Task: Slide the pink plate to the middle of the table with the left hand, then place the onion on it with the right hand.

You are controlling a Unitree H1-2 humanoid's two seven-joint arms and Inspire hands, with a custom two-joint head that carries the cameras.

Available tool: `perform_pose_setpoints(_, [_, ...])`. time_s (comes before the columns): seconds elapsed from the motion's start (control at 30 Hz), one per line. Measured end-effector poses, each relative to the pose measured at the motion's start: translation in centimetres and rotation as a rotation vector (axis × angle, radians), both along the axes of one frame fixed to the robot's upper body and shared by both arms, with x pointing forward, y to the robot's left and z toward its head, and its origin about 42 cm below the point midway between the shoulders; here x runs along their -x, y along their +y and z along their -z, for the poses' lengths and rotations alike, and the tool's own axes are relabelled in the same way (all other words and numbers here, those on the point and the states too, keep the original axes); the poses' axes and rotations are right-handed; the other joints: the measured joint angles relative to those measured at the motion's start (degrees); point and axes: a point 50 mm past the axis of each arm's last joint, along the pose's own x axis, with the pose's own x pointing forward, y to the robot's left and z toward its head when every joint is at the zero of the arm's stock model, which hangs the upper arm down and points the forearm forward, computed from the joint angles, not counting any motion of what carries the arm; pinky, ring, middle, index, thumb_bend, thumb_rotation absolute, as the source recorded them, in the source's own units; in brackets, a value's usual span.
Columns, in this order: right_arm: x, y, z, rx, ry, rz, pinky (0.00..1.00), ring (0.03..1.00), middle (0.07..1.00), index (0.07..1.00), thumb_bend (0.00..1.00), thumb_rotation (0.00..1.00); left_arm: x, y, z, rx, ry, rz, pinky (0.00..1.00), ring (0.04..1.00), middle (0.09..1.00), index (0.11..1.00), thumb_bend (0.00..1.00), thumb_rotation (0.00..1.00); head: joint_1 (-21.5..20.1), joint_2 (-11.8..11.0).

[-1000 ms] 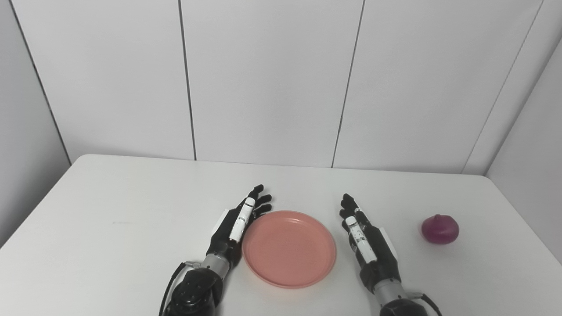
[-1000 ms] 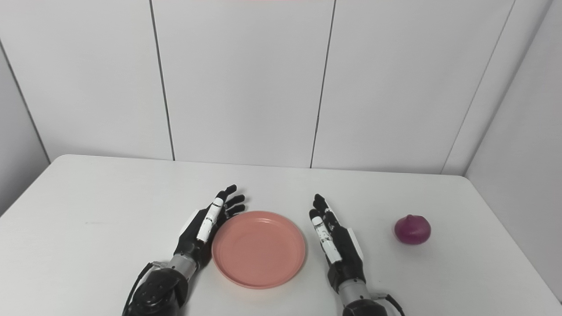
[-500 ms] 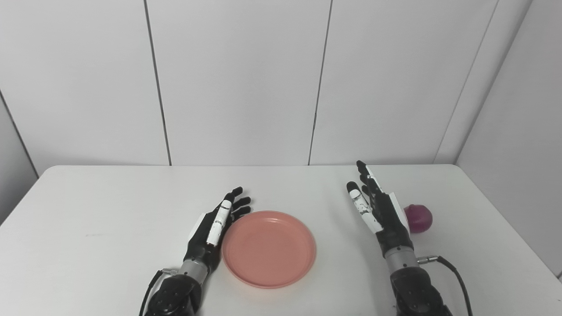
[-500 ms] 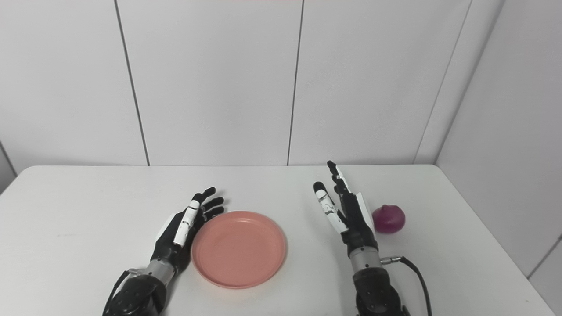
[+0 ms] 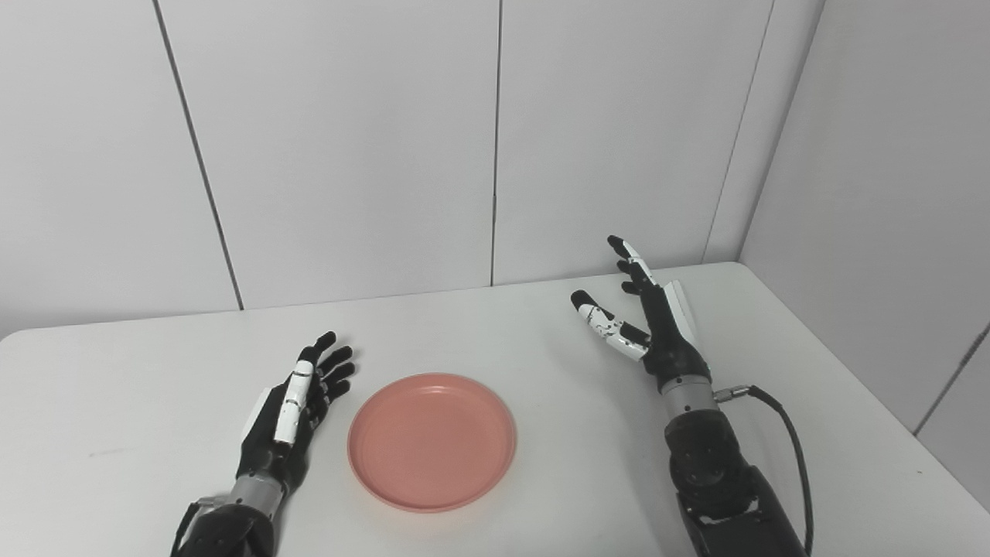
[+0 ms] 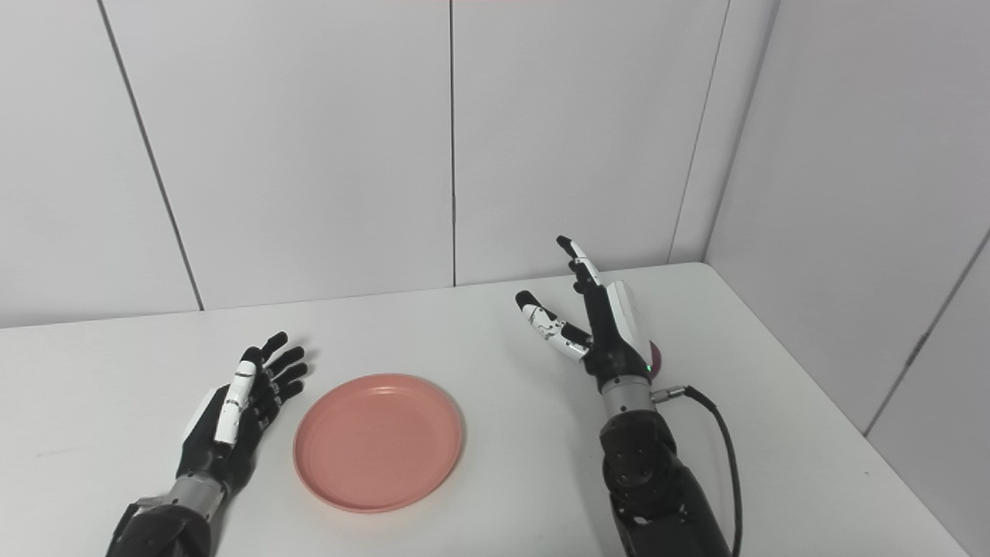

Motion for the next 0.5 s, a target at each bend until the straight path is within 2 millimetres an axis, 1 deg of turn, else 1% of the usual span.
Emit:
perform_pose_setpoints(0.13, [-0.1,-0.9,0.0,0.058,0.038,0.055,0.82,0.911,0.930,0.909,0.80,0.51,-0.2,0.1,0.1,0.006,0.000,-0.006,0.92,0.893,0.899,0.924,0.49,1.00,-0.61,-0.18])
perform_pose_setpoints(0.23, [-0.1,-1.4,0.0,0.102,0.071,0.099,0.82,0.916,0.928,0.920,0.82,0.52,-0.3,0.3,0.1,0.011,0.001,-0.013,0.92,0.889,0.898,0.925,0.48,1.00,-1.05,-0.18])
perform_pose_setpoints(0.3, [-0.2,-1.9,-0.1,0.138,0.098,0.128,0.82,0.916,0.927,0.923,0.83,0.53,-0.3,0.4,0.1,0.012,0.001,-0.016,0.92,0.890,0.900,0.927,0.47,1.00,-1.32,-0.26])
perform_pose_setpoints(0.37, [-0.2,-2.4,-0.1,0.165,0.120,0.152,0.82,0.915,0.924,0.923,0.83,0.52,-0.3,0.4,0.1,0.012,0.001,-0.017,0.92,0.891,0.900,0.926,0.47,1.00,-1.50,-0.26])
perform_pose_setpoints(0.4, [-0.2,-2.6,-0.2,0.184,0.124,0.160,0.86,0.919,0.924,0.925,0.84,0.51,-0.3,0.4,0.1,0.012,0.002,-0.018,0.92,0.887,0.896,0.925,0.47,1.00,-1.50,-0.26])
perform_pose_setpoints(0.5, [-0.3,-3.3,-0.2,0.241,0.161,0.178,0.89,0.921,0.920,0.922,0.86,0.49,-0.3,0.4,0.1,0.013,0.001,-0.018,0.91,0.886,0.895,0.919,0.48,1.00,-2.02,-0.26])
